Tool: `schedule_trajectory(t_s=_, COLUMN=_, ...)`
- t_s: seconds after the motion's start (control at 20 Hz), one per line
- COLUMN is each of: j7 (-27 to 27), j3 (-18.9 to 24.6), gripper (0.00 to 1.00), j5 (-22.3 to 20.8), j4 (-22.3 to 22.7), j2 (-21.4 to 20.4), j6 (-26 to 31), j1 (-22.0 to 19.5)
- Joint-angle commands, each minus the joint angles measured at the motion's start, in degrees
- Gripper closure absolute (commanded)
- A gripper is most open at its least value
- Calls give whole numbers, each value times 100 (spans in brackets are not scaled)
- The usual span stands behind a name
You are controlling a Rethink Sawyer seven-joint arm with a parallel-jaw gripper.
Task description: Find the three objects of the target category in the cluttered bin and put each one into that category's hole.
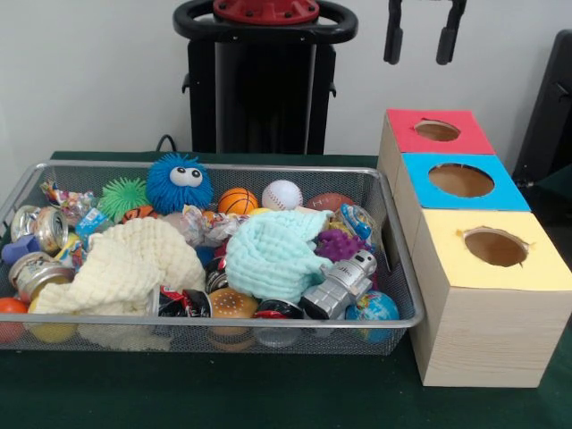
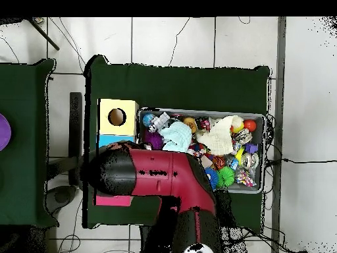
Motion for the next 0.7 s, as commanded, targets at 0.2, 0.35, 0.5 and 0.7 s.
schedule_trajectory(t_s=0.2, j7=110, j3=388, gripper=0, j5=-34, j4=209, j2=90, j6=111, j1=-406)
schedule_trajectory(t_s=0.35, j7=62, j3=377, gripper=0, j5=-58, j4=303, j2=10, j6=46, j1=-484)
schedule_trajectory(t_s=0.5, j7=-12, j3=391, gripper=0, j5=-70, j4=593, j2=-89, j6=-225, j1=-597)
schedule_trajectory(t_s=0.7, j7=-56, j3=457, gripper=0, j5=-90, j4=724, j2=-92, j6=-387, j1=-699)
